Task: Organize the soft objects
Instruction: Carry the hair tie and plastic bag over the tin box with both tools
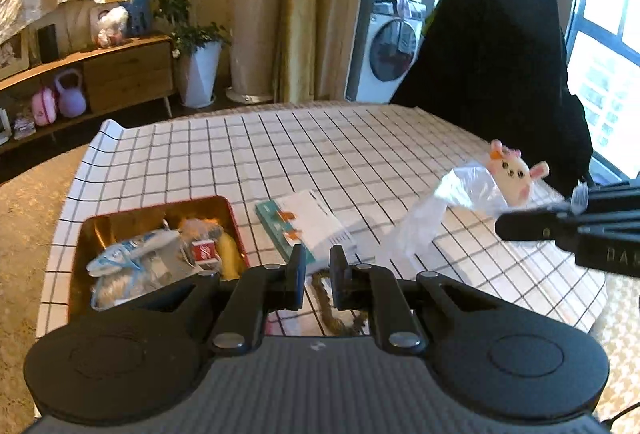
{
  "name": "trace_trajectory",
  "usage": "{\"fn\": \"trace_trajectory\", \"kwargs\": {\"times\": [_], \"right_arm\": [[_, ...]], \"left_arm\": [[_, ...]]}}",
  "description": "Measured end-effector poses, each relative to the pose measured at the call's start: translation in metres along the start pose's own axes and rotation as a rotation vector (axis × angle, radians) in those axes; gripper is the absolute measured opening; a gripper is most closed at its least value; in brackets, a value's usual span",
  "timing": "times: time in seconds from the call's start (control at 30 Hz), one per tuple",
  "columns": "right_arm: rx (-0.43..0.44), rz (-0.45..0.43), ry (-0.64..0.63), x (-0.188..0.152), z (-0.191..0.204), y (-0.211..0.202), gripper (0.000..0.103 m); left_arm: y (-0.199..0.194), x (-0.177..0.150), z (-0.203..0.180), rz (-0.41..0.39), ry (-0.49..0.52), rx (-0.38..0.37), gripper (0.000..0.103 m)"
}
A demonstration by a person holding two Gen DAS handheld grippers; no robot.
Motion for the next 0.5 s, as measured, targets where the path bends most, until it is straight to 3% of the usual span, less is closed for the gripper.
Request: {"fn": "trace_trajectory", "kwargs": {"times": [0.33, 0.43, 0.47, 0.5], "right_arm": [[-0.03, 0.045, 0.046, -0.026, -0.032, 0.006, 0.001], [-0.031, 0.053, 0.06, -0.033, -0.045, 0.008, 0.001], [-0.03, 0.055, 0.064, -0.034, -0.048, 0.009, 0.001], [-0.029, 0.057, 0.069, -0.036, -0.052, 0.009, 0.001]], "left_arm": [[0.05, -0.023, -0.023, 0.078, -0.039, -0.018, 0.014], [0.065, -0.03, -0.024, 0.098, -0.071, -0.017, 0.034], [0.069, -0.033, -0.025, 0.102, -0.076, -0.013, 0.056], [0.074, -0.034, -0.026, 0.104, -0.081, -0.004, 0.072]]}}
Point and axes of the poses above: each gripper's, at about its wrist camera, not at the fingertips, and y roughly the way its jaws point, z to its left, x to its top, the point moved 9 cm from there along y, roughly the way its jaws point, and after that the axes turned 12 degrees about -x, right-handed, at the moved point
